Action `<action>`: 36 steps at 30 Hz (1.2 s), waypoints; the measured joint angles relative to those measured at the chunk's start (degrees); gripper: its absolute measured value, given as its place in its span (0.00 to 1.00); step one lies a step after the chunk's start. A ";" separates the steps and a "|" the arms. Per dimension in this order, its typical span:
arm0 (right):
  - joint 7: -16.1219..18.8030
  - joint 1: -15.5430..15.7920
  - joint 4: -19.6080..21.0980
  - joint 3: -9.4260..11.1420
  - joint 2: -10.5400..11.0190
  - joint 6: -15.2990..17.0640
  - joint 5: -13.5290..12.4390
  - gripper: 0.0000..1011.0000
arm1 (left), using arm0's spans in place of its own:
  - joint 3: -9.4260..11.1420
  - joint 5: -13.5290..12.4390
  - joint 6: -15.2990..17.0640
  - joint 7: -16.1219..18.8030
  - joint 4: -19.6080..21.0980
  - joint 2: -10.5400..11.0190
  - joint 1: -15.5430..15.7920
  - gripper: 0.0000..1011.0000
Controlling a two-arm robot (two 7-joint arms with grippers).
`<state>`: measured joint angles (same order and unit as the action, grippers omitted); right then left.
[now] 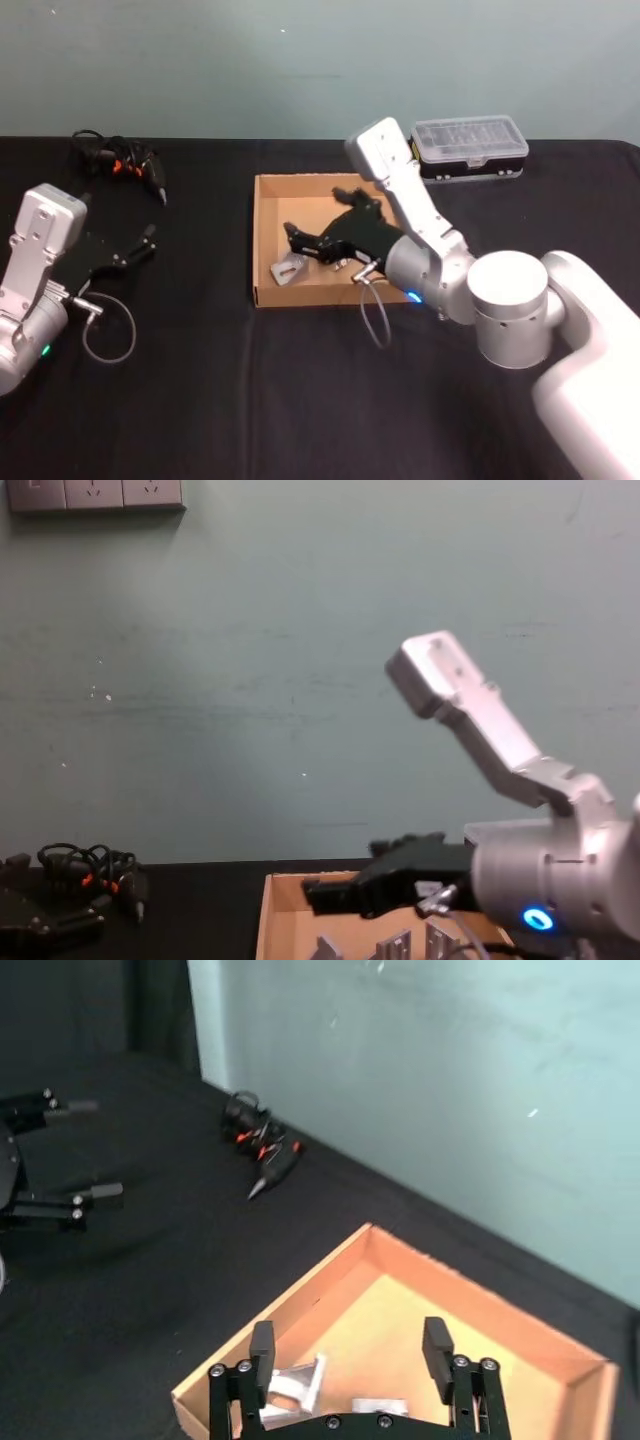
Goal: Use one hand to pick up the angle iron from the table and place it into the box.
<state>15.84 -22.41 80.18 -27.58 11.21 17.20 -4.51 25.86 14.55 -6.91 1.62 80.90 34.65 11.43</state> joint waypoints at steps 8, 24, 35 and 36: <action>-4.33 5.32 6.45 2.23 3.08 -6.27 3.95 0.99 | 0.00 0.00 0.00 0.00 0.00 0.00 0.00 0.99; -10.95 13.74 10.55 8.94 7.36 -16.00 9.11 0.99 | 0.00 0.00 0.00 0.00 0.00 0.00 0.00 0.99; -10.97 15.62 9.18 11.50 7.23 -18.13 8.63 0.99 | 0.00 0.00 0.00 0.00 0.00 0.00 0.00 0.99; -10.97 15.61 9.18 11.49 7.23 -18.13 8.62 0.99 | 0.00 0.00 0.00 0.00 0.00 0.00 0.00 0.99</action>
<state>4.88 -6.80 89.36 -16.10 18.44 -0.93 4.11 25.86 14.55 -6.91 1.62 80.90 34.64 11.43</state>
